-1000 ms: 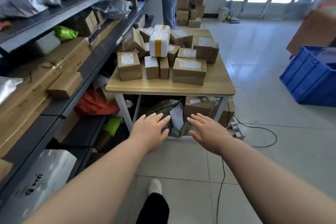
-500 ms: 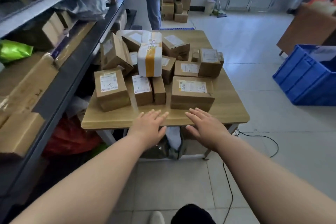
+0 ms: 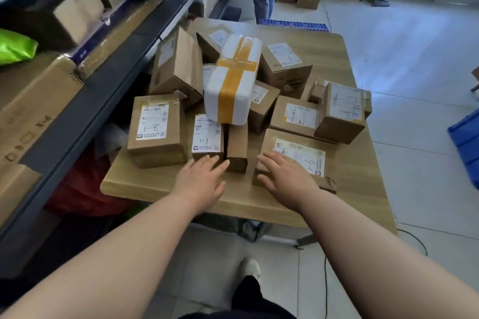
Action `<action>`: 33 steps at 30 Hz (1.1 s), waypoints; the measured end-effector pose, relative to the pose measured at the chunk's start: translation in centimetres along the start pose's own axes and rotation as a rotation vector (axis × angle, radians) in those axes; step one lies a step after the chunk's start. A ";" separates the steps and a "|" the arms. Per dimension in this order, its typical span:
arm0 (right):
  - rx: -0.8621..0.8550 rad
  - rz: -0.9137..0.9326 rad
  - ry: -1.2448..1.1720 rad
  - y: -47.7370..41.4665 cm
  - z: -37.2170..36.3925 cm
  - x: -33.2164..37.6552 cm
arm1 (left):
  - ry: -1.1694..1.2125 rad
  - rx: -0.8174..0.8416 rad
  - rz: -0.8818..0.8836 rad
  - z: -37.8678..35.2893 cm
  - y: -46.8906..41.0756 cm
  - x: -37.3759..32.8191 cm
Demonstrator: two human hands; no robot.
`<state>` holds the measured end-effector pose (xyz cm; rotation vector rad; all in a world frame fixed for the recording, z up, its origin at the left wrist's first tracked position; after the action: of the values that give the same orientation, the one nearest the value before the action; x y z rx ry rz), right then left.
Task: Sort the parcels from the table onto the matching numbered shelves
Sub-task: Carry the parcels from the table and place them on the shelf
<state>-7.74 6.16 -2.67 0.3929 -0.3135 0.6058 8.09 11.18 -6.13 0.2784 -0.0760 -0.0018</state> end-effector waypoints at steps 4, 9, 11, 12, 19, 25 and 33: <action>-0.005 0.051 0.024 -3.9 0.2 -0.8 | 0.031 0.023 0.082 -0.7 -1.5 1.1; 0.029 0.122 0.040 -6.9 -1.4 0.6 | 0.037 0.052 0.145 -2.0 -1.9 2.7; 0.047 0.150 0.069 -7.9 -2.4 1.2 | 0.042 0.045 0.153 -2.2 -2.2 3.4; 0.058 0.158 0.081 -8.4 -2.9 1.4 | 0.049 0.042 0.157 -2.2 -2.5 3.8; 0.116 0.099 0.100 -10.8 -5.1 2.3 | 0.092 0.091 0.095 -3.3 -4.9 5.5; 0.104 0.144 0.161 -10.0 -5.9 3.2 | 0.085 -0.003 -0.004 -3.0 -4.4 5.7; -0.160 0.061 0.193 -8.1 -4.5 3.2 | 0.102 -0.211 -0.067 -2.1 -3.6 6.1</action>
<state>0.41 3.64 -7.47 0.1697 -0.1879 0.6685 14.40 8.28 -8.70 0.0698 0.0350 -0.0619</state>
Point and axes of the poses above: each hand's wrist, its own y-axis away from the middle knuckle, its own z-axis out of the back of the hand, x = y × z, the point moved 8 cm from there along -y, towards the middle knuckle, and after that the axes turned 7 degrees about -y, right-handed, at the moved point
